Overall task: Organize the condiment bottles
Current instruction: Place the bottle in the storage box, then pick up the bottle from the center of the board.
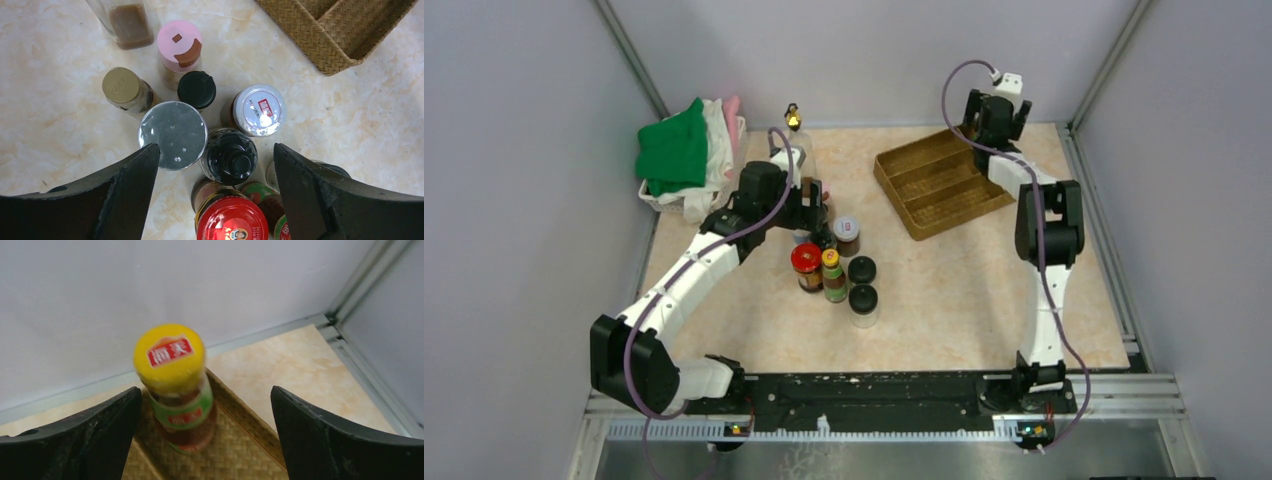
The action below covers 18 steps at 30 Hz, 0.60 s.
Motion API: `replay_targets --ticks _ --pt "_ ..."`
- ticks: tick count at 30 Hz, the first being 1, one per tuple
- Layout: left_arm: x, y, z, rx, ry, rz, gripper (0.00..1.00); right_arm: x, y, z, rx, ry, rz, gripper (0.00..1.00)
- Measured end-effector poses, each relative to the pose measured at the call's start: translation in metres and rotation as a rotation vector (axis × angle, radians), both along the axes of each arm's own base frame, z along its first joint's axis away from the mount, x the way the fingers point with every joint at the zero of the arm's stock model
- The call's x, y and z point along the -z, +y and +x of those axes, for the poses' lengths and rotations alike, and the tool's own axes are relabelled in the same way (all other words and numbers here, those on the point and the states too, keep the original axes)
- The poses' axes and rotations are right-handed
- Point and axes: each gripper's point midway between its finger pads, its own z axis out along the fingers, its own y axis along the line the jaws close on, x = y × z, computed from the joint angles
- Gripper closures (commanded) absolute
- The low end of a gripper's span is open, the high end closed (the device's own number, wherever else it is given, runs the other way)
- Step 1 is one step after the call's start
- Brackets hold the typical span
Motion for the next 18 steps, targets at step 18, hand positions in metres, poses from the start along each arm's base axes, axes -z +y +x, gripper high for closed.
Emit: replay_targets --ticks 18 --pt "-0.012 0.002 -0.034 -0.002 -0.015 -0.098 0.16 -0.204 0.083 -0.253 -0.18 -0.139 0.092 0.09"
